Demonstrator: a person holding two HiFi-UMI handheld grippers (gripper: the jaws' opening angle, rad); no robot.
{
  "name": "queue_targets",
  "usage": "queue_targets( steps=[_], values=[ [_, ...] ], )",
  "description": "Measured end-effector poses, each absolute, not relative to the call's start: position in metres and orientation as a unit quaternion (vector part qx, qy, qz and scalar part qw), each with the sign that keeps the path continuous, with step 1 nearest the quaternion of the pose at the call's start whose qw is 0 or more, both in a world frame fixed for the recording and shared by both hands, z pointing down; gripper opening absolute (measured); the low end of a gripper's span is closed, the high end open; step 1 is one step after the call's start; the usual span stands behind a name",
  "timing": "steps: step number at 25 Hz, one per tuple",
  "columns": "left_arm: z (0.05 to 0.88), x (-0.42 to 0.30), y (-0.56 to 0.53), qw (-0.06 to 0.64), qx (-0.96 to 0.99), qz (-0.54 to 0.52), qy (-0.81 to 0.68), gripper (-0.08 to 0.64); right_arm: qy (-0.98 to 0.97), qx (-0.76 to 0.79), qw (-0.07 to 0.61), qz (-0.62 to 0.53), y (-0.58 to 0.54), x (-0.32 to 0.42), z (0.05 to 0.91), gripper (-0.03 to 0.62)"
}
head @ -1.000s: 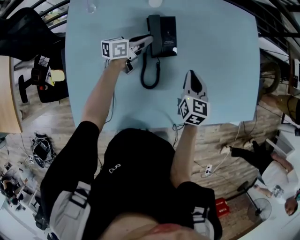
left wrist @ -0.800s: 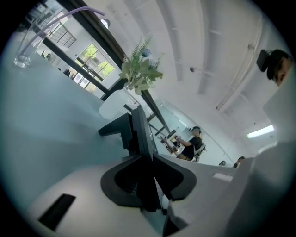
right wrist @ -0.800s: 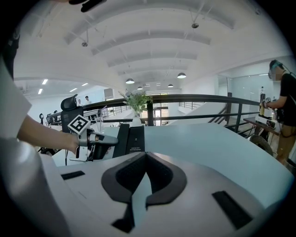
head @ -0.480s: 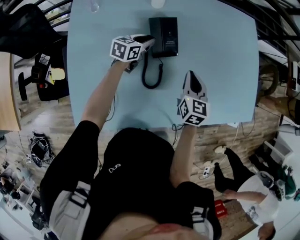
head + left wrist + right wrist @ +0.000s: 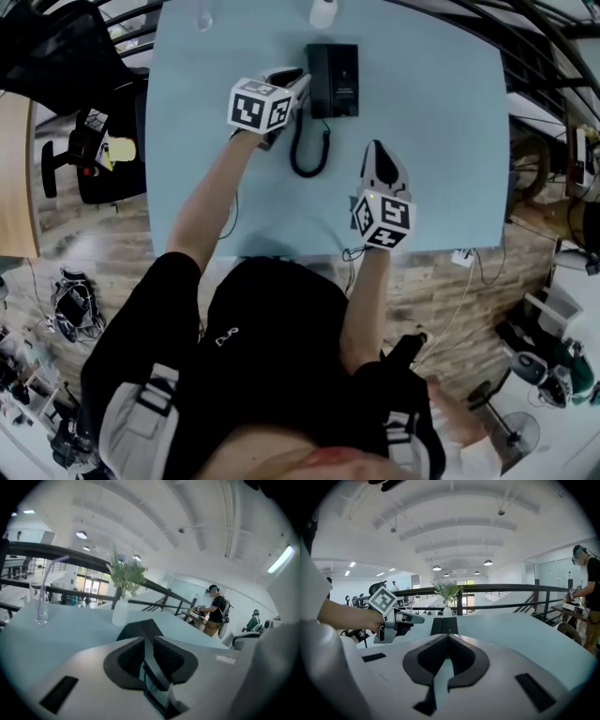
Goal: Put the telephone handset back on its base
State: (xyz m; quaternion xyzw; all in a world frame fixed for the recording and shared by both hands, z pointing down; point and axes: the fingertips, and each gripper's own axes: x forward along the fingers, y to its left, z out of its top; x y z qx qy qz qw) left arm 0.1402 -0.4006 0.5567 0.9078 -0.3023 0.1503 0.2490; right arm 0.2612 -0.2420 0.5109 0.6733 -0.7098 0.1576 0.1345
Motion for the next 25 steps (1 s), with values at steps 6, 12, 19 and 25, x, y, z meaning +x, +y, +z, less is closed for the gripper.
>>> queue_targets(
  steps=[6,12,19,25],
  values=[
    [0.438,0.093,-0.383,0.181,0.915,0.035,-0.358,0.006,-0.738,0.66,0.075,0.118,-0.265,0.227,0.456,-0.006],
    [0.344,0.038,-0.352,0.077,0.9,-0.022,-0.429,0.002,-0.774,0.63,0.013,0.058,-0.304,0.172,0.386,-0.007],
    [0.335,-0.016,-0.317,0.001,0.84,-0.028,-0.542,0.0,-0.793,0.609,0.015,0.007,-0.312,0.114,0.346,-0.008],
    [0.339,-0.012,-0.303,0.009,0.847,-0.037,-0.53,0.0,-0.785,0.619,0.021,-0.016,-0.304,0.107,0.335,-0.008]
  ],
)
